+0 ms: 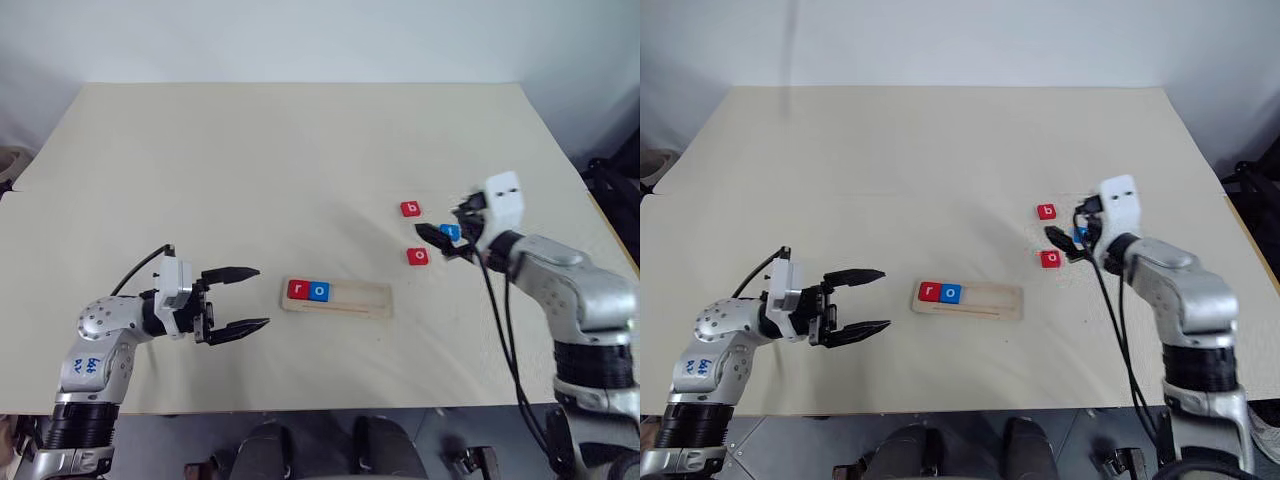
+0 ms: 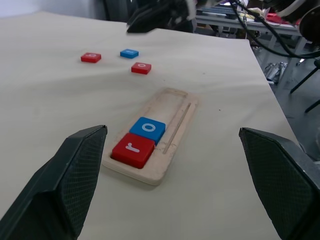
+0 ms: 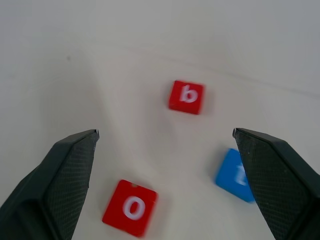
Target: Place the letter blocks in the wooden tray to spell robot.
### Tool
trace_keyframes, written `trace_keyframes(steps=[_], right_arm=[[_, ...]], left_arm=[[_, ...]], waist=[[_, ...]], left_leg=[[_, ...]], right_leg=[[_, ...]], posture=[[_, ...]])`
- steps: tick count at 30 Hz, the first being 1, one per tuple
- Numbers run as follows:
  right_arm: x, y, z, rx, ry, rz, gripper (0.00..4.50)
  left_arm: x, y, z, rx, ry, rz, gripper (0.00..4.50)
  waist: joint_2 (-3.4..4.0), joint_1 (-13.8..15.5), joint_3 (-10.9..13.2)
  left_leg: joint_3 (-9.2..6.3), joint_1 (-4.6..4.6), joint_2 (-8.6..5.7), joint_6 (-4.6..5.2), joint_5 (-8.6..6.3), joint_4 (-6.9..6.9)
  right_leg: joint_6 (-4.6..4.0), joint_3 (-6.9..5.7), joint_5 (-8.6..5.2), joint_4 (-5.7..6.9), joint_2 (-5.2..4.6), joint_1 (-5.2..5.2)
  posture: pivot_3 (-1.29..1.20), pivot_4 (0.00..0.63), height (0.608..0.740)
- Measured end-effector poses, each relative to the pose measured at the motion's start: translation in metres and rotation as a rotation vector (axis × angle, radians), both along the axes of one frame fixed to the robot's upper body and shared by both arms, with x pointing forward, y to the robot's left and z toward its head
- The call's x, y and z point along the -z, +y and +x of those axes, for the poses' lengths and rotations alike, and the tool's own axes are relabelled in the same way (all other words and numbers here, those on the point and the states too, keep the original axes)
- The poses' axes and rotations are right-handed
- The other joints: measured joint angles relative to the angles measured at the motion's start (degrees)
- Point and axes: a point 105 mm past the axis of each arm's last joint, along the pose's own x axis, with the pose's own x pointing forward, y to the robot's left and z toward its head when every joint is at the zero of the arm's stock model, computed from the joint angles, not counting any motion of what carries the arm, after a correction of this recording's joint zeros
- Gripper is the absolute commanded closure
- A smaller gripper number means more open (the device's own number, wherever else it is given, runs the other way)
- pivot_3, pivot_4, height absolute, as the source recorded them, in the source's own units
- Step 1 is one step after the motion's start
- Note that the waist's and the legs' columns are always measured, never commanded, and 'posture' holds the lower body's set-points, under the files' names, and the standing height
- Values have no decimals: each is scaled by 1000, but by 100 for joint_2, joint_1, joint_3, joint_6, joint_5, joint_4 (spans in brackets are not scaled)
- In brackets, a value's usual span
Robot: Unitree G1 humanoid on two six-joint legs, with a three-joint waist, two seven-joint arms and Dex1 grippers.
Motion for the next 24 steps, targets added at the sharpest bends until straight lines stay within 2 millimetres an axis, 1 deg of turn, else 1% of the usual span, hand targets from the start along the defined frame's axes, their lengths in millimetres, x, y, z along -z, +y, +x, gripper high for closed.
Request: trace_keyframes(steps=[3,7,9,11,14,18,20,24], right_arm=[[9,9,18,14,26,-7,0],[12,10,42,78,-5,-66,0],[14,9,49,103,-15,-86,0],[18,14,55,109,-10,-72,0],[30,23,61,111,19,-33,0],[29,21,67,127,12,-11,0],[30,20,69,133,8,-6,394],[30,16,72,149,-11,4,1628]], left_arm=[[0,-1,1,-11,-12,-8,16],[0,-2,1,-27,-15,-14,16],[0,-2,0,-33,-16,-14,16],[0,-2,-2,-40,-20,-13,16],[-1,-3,-3,-49,-27,-15,16],[-3,-5,-4,-43,-37,-13,16],[-4,-6,-5,-39,-44,-11,0],[-3,-6,-5,-40,-42,-11,0]], waist=[[1,15,1],[2,-6,1],[2,-26,1],[2,-74,1],[4,-130,2],[4,-138,2],[4,-138,2],[5,-141,2]], left_leg=[[4,-3,-1,0,0,0],[10,-6,-1,-1,1,-3],[16,-7,-1,-2,1,-5],[16,-8,-1,-3,2,-6],[16,-8,1,-8,5,-8],[14,-6,2,-9,5,-8],[12,-6,2,-8,5,-8],[11,-6,2,-9,5,-8]], right_leg=[[0,-2,0,-2,-1,-1],[0,-3,0,-2,0,-4],[0,-4,0,-2,0,-6],[1,-5,0,-3,0,-6],[0,-6,0,-1,3,-6],[0,-4,0,1,2,-5],[0,-3,0,1,1,-5],[0,-3,0,1,2,-5]], posture=[[0,150,740],[0,150,740],[0,150,740],[0,150,740],[0,150,740],[0,150,740],[0,150,740],[0,150,740]])
